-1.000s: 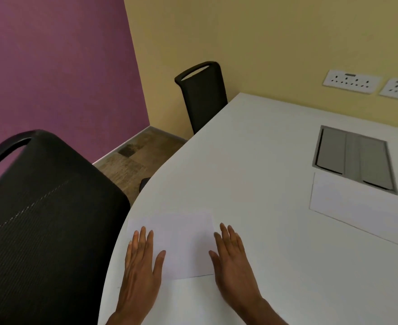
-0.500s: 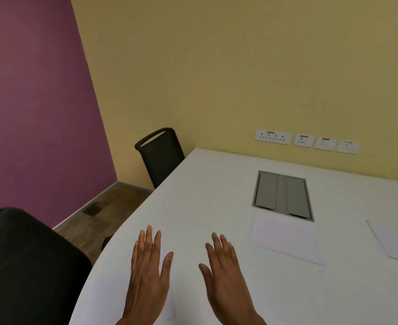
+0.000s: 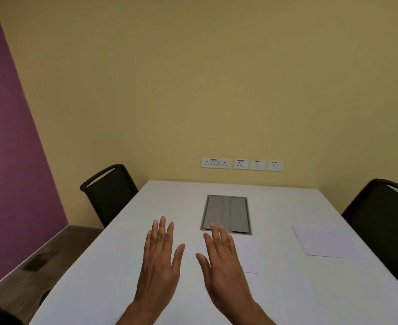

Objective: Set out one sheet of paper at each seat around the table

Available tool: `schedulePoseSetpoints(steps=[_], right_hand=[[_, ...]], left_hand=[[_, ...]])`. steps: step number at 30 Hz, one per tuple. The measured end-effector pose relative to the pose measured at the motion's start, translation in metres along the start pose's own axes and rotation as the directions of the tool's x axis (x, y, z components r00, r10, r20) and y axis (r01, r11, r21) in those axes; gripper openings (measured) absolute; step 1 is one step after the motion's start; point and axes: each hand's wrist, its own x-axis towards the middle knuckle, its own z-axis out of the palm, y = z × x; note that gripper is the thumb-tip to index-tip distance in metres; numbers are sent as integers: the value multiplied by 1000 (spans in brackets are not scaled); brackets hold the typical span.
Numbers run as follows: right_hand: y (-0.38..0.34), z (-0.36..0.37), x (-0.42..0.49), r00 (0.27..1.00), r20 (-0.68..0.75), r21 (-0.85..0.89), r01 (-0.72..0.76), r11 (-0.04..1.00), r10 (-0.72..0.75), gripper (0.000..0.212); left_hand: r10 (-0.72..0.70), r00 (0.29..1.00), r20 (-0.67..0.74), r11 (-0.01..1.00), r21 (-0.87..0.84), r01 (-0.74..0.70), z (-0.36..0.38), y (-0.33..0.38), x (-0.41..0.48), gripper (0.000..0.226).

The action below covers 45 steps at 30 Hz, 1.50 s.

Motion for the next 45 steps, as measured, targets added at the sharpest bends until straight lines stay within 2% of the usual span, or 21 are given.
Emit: schedulePoseSetpoints(steps=[4,11,19,26,39,45], right_hand=[[38,-33,-4,999,-17,10,-38,999,38,58],[95,-62,-9,994,-67,-108,-90,990,83,57],[113,-45,-20,982,-67,-197,-187,962,177,57],[125,-11,-24,952,-92,-190,-303,934,291,62],[206,82,-33,920,9,-125,-388,913,392,66],[236,141,-32,873,89,-84,-473,877,479,72]], left_hand=[[59,998,32,998,-8,-59,16,43,11,64],[103,991,85,995,-9,-103,48,76,24,64],[151,979,137,988,-45,-146,72,44,31,65],[187,966,177,982,-60,-179,98,10,39,61],[22,969,244,998,-56,-9,215,-37,19,67],[-105,945,310,986,-91,139,275,-74,12,77]])
